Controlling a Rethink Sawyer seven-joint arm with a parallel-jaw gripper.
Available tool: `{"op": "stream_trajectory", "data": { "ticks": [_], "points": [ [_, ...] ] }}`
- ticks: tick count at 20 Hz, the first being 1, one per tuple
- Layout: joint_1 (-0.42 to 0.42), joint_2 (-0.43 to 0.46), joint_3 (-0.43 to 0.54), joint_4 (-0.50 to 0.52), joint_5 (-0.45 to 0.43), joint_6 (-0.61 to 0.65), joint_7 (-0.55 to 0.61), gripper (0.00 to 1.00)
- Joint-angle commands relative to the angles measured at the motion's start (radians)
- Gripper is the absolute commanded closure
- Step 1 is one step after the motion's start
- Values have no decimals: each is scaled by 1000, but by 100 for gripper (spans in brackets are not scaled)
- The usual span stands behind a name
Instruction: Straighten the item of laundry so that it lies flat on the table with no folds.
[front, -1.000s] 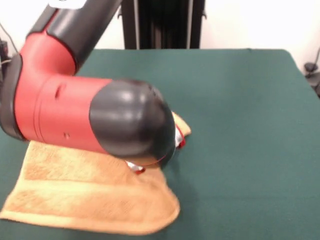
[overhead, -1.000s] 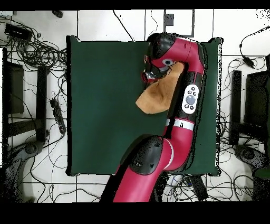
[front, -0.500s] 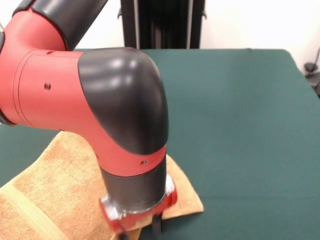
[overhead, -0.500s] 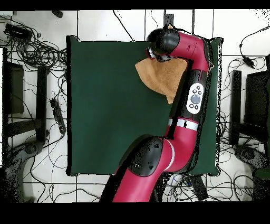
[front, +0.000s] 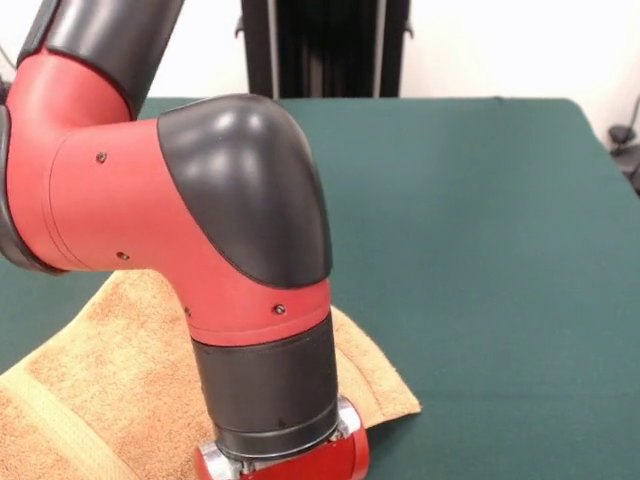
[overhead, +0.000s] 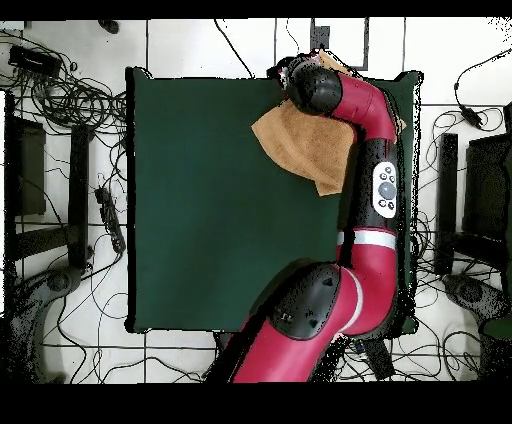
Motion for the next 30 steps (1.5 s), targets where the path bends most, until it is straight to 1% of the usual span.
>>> {"op": "stream_trajectory", "data": {
  "ticks": [1, 3, 8, 10, 12, 13, 15, 16, 18, 21, 22, 26, 28, 30],
  "points": [
    [-24, -41, -13, 360, 67, -135, 195, 0],
    [-41, -48, 6, 395, 84, -163, 174, 0],
    [-61, -92, 7, 455, 113, -142, 133, 0],
    [-51, -122, -26, 464, 104, -116, 142, 0],
    [-18, -153, -98, 446, 93, -63, 216, 0],
    [-1, -160, -127, 430, 91, -28, 241, 0],
    [59, -132, -205, 326, 78, 125, 279, 0],
    [79, -110, -226, 277, 75, 168, 290, 0],
    [106, -76, -240, 202, 72, 205, 288, 0],
    [138, -56, -261, 111, 55, 279, 264, 0],
    [145, -53, -264, 91, 49, 283, 257, 0],
    [166, -20, -271, 17, 46, 373, 249, 0],
    [176, 17, -264, -43, 35, 442, 242, 0],
    [191, 54, -257, -123, 2, 550, 230, 0]
  ]
}}
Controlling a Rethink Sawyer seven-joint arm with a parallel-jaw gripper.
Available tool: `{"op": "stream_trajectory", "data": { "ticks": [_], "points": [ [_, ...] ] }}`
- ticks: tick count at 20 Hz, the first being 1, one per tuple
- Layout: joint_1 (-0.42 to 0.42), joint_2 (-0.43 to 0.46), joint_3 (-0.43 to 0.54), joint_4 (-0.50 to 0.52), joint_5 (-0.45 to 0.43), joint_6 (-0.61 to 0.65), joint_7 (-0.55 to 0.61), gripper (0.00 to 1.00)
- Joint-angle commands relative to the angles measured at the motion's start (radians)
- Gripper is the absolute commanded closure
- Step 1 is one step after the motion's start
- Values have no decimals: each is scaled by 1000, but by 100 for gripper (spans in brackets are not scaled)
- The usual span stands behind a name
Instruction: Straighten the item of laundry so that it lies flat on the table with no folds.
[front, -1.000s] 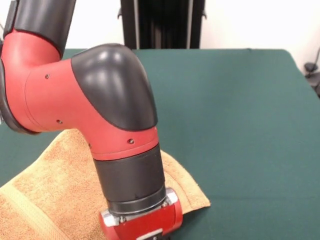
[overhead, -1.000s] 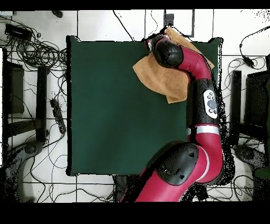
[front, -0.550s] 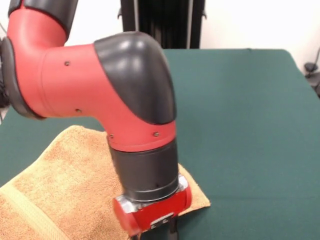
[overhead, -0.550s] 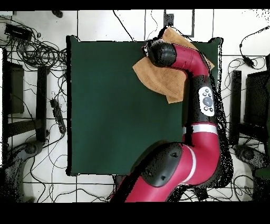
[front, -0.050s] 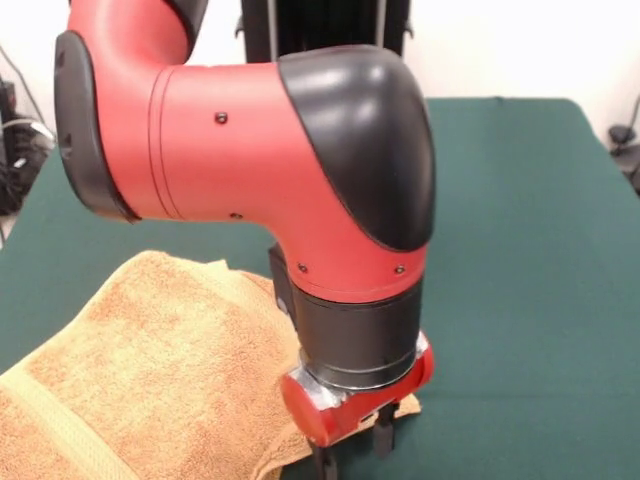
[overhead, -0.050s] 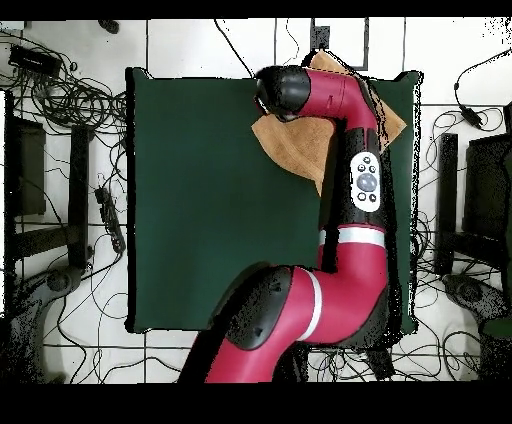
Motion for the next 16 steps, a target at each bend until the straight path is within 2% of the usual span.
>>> {"op": "stream_trajectory", "data": {
  "ticks": [1, 3, 4, 5, 8, 16],
  "points": [
    [54, 125, -4, -156, -71, 283, 224, 0],
    [76, 146, -11, -225, -137, 409, 220, 0],
    [80, 150, -2, -243, -162, 430, 216, 0],
    [79, 149, 33, -257, -207, 449, 207, 100],
    [85, 151, 45, -273, -248, 500, 153, 100],
    [78, 140, 103, -266, -308, 483, 157, 100]
  ]
}}
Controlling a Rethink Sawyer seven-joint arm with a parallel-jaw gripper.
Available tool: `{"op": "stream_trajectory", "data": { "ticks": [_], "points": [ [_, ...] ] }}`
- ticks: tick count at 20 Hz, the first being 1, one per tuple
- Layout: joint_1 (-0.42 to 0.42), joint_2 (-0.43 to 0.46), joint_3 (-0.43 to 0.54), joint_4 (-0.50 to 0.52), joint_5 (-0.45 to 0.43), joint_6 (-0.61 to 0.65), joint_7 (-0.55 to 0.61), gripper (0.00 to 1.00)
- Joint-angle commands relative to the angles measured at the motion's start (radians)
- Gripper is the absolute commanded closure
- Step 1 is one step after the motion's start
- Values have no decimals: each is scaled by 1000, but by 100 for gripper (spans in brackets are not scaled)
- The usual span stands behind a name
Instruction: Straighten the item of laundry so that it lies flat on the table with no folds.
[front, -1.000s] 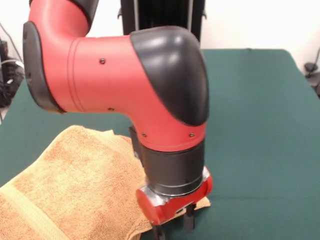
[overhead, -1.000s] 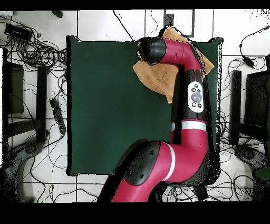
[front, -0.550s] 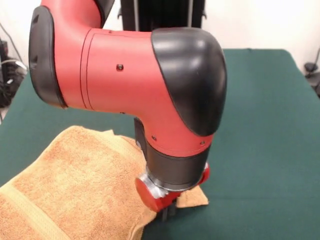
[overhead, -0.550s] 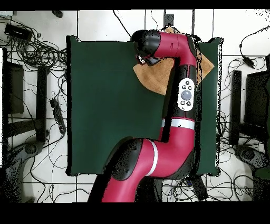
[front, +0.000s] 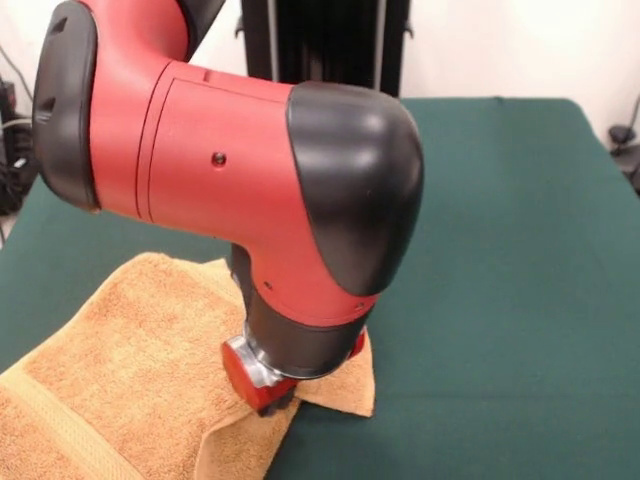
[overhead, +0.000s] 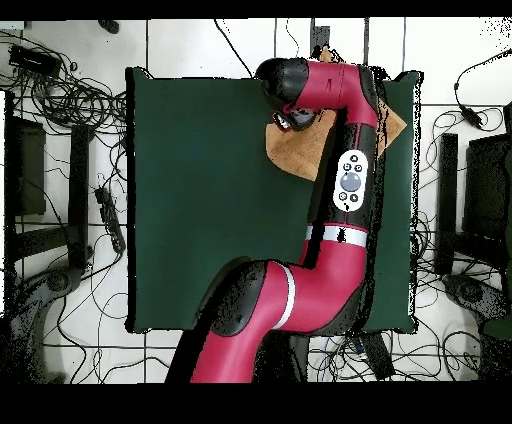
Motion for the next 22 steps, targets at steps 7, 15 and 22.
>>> {"op": "stream_trajectory", "data": {
  "ticks": [7, 15, 22],
  "points": [
    [15, 19, 94, 73, 34, -163, 208, 100],
    [3, -1, 69, 132, 181, -421, 252, 100],
    [-24, -84, 18, 283, 362, -617, 263, 100]
  ]
}}
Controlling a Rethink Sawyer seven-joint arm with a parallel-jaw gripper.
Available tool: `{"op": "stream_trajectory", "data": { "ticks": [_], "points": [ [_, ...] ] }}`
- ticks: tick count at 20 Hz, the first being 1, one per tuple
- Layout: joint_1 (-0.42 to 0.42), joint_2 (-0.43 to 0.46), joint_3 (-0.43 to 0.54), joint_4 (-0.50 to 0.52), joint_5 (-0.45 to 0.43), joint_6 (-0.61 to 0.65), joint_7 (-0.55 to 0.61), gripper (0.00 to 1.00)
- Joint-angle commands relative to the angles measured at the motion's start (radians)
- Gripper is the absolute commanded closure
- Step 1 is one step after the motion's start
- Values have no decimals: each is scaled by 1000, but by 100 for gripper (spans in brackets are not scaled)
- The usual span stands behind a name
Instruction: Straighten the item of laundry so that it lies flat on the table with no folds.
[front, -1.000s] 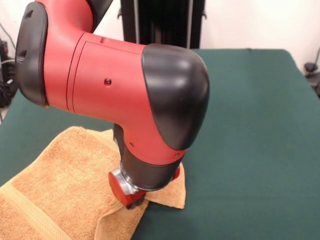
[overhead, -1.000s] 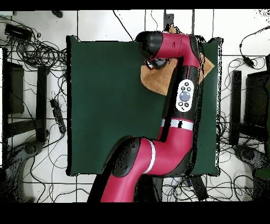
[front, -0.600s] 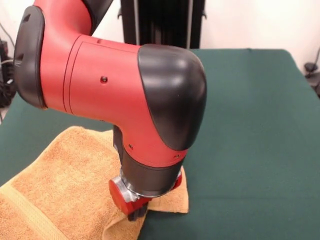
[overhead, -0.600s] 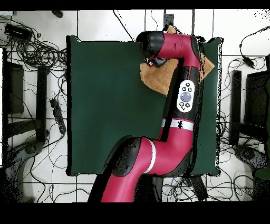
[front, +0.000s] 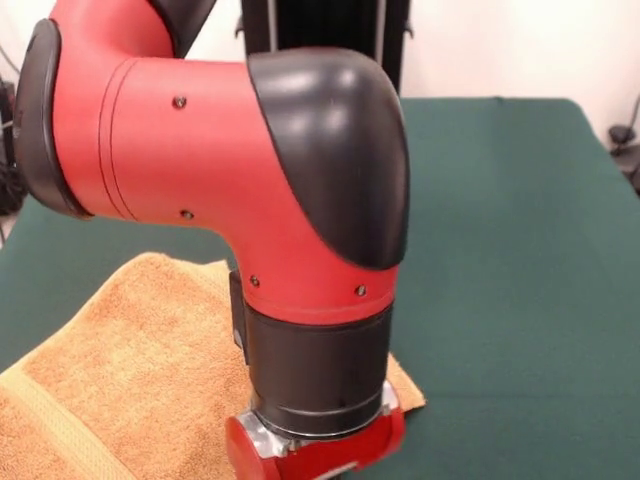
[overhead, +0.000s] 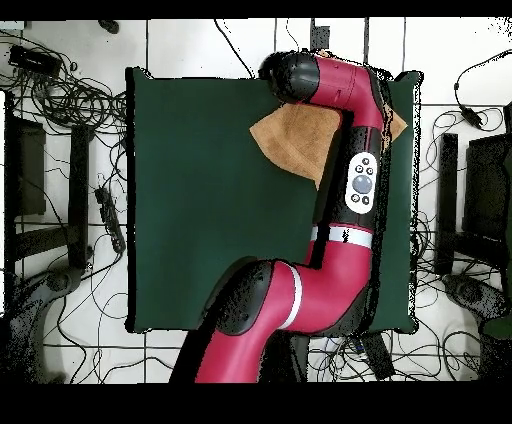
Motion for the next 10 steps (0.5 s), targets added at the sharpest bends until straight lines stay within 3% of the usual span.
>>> {"op": "stream_trajectory", "data": {
  "ticks": [1, 4, 10],
  "points": [
    [-11, -94, 9, 282, 111, -114, 261, 100],
    [-32, -146, -15, 386, 143, -78, 244, 100],
    [-34, -226, -75, 480, 162, 44, 216, 100]
  ]
}}
